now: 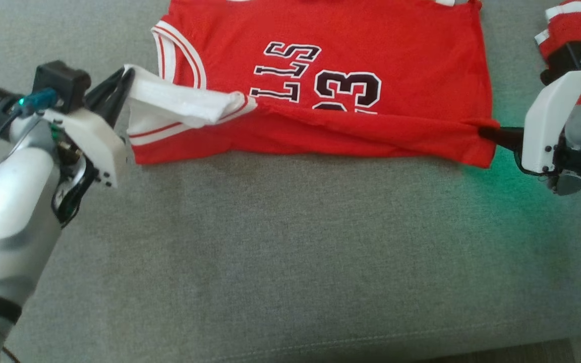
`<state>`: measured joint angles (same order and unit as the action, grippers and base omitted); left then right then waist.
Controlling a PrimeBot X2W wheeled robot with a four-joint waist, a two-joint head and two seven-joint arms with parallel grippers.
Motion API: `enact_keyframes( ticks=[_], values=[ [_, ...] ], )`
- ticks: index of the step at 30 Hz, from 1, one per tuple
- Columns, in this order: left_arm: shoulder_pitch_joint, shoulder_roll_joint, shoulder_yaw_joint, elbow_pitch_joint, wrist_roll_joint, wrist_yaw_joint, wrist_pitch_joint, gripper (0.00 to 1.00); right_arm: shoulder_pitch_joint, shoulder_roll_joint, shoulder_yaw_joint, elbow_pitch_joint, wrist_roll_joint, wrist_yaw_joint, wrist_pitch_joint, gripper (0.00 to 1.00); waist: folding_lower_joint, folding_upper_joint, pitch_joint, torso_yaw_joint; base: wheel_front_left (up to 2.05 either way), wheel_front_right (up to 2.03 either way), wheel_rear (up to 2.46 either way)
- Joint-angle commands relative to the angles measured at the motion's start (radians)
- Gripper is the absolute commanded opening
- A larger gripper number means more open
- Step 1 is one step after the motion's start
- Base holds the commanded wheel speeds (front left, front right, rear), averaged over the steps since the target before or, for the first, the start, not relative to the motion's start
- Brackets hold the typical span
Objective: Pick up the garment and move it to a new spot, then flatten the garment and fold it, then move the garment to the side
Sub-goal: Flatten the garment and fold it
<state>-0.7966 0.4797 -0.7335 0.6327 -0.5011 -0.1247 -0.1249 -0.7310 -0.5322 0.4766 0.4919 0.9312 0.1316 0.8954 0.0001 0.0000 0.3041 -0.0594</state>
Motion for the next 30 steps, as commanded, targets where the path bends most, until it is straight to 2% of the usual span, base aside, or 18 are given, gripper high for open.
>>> enact_keyframes(
  ticks=[1,5,6,7,8,10,11,12,13,19,23,30],
  values=[
    [-0.075,0.033,0.028,0.0,0.009,-0.005,-0.01,0.0,-0.029,-0.003,-0.016,-0.03,-0.013,-0.001,0.018,0.0,-0.0001,0.0,0.011,-0.001,0.0,0.0,0.0],
    [-0.14,0.018,-0.012,0.051,0.009,-0.005,-0.019,0.0,-0.056,0.008,-0.058,-0.032,-0.051,-0.001,0.057,0.0,-0.0001,0.0,0.046,0.0,0.0,0.0,0.0],
    [-0.159,0.014,-0.022,0.062,0.006,-0.006,-0.022,0.0,-0.068,0.013,-0.073,-0.033,-0.066,-0.001,0.054,0.37,-0.0001,0.0,0.056,0.001,0.0,0.0,0.0],
    [-0.179,0.011,-0.032,0.073,0.004,-0.006,-0.024,0.0,-0.083,0.019,-0.088,-0.031,-0.083,-0.001,0.049,0.87,-0.0001,0.0,0.068,0.001,0.0,0.0,0.0],
    [-0.2,0.008,-0.042,0.085,0.003,-0.006,-0.027,0.0,-0.098,0.027,-0.101,-0.03,-0.098,-0.001,0.043,1.0,-0.0001,0.0,0.078,0.001,0.0,0.0,0.0],
    [-0.242,0.0,-0.059,0.114,-0.003,-0.006,-0.034,0.0,-0.133,0.048,-0.13,-0.025,-0.13,-0.001,0.016,1.0,-0.0001,0.0,0.098,0.002,0.0,0.0,0.0],
    [-0.266,-0.003,-0.06,0.133,-0.003,-0.006,-0.044,0.07,-0.151,0.059,-0.146,-0.018,-0.147,-0.001,-0.005,1.0,-0.0001,0.0,0.107,0.002,0.0,0.0,0.0],
    [-0.29,-0.008,-0.058,0.154,-0.001,-0.006,-0.055,0.62,-0.171,0.072,-0.161,-0.011,-0.164,-0.001,-0.027,1.0,-0.0001,0.0,0.117,0.002,0.0,0.0,0.0],
    [-0.333,-0.025,-0.05,0.201,0.001,-0.002,-0.077,1.0,-0.203,0.098,-0.186,0.009,-0.193,-0.001,-0.073,1.0,-0.0001,0.0,0.129,0.004,0.0,0.0,0.0],
    [-0.391,-0.084,-0.026,0.298,-0.004,0.012,-0.126,1.0,-0.244,0.149,-0.207,0.028,-0.244,-0.001,-0.256,1.0,-0.0001,0.0,0.129,0.008,0.0,0.0,0.0],
    [-0.364,-0.105,-0.014,0.317,-0.012,0.008,-0.135,1.0,-0.208,0.132,-0.136,-0.025,-0.263,-0.001,-0.443,1.0,-0.0001,0.0,0.094,0.011,0.0,0.0,0.0],
    [-0.232,-0.102,0.156,0.128,-0.037,0.039,-0.137,1.0,-0.113,0.119,-0.086,-0.068,-0.292,-0.001,-0.798,1.0,-0.0001,0.0,0.006,0.006,0.0,0.0,0.0]
  ],
)
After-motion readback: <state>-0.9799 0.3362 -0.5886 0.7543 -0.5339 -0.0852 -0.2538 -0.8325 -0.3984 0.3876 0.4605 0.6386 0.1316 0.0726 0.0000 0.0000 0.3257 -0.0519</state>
